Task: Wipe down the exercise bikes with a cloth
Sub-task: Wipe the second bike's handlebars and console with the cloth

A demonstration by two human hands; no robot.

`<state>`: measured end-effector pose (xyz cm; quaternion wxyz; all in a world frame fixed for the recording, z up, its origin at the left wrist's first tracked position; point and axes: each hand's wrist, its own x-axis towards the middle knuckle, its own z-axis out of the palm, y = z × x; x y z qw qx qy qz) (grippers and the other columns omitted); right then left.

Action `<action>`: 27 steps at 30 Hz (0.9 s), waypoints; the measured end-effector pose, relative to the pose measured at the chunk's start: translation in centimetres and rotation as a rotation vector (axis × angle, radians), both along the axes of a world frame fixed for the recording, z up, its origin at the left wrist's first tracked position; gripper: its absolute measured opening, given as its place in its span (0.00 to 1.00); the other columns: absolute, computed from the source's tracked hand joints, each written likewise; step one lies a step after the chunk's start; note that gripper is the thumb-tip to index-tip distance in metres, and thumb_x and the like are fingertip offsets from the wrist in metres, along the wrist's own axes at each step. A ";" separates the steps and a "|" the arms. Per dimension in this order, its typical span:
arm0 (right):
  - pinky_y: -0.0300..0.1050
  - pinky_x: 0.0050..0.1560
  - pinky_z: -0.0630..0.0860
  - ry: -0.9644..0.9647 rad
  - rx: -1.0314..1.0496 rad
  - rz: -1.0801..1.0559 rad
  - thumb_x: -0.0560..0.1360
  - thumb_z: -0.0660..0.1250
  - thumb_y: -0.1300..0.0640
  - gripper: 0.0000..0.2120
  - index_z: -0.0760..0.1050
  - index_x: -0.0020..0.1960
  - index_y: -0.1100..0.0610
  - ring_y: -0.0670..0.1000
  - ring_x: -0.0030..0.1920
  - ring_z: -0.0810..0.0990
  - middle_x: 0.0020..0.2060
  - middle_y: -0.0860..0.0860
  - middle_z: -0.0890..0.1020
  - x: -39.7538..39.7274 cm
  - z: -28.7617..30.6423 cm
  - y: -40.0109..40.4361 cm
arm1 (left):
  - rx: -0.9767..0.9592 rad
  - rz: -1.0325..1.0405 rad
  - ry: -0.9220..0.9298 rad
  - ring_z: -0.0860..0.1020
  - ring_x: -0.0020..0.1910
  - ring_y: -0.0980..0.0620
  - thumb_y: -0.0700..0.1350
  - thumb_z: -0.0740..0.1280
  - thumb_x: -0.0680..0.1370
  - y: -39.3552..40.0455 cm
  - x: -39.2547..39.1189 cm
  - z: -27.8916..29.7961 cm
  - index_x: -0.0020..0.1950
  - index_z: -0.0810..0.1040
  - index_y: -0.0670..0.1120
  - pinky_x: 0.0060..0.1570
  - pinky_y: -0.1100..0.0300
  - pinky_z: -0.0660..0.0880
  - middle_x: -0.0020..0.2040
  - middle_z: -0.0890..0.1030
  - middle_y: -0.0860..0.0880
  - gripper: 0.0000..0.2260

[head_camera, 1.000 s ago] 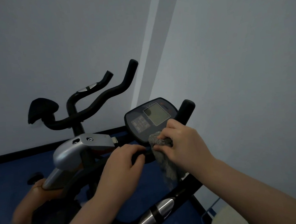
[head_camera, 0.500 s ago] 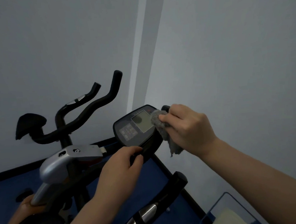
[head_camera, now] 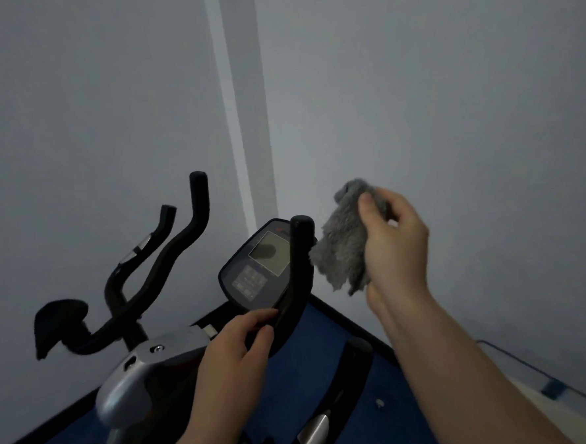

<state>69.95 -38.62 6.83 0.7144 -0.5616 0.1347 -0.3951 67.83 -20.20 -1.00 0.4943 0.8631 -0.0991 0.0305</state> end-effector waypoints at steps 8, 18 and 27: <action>0.43 0.55 0.78 0.098 -0.054 0.127 0.81 0.60 0.56 0.10 0.77 0.58 0.47 0.45 0.53 0.80 0.51 0.45 0.82 1.1 -2.4 4.8 | -0.055 -0.152 0.077 0.76 0.59 0.63 0.40 0.65 0.78 1.6 -0.1 0.1 0.63 0.77 0.54 0.64 0.55 0.72 0.59 0.80 0.59 0.16; 0.47 0.49 0.78 0.296 -0.109 -0.059 0.82 0.56 0.57 0.10 0.76 0.55 0.53 0.51 0.49 0.80 0.46 0.50 0.81 0.7 -5.2 6.4 | 0.000 -0.301 0.066 0.71 0.65 0.63 0.41 0.65 0.78 2.8 0.0 0.0 0.68 0.72 0.57 0.69 0.54 0.68 0.64 0.76 0.61 0.20; 0.43 0.50 0.74 0.371 -0.124 -0.280 0.83 0.53 0.56 0.14 0.74 0.63 0.54 0.52 0.51 0.77 0.55 0.54 0.78 0.5 -7.2 9.8 | 0.111 -0.293 0.025 0.72 0.61 0.65 0.46 0.63 0.79 5.9 0.1 -0.6 0.67 0.73 0.58 0.60 0.64 0.68 0.61 0.76 0.62 0.17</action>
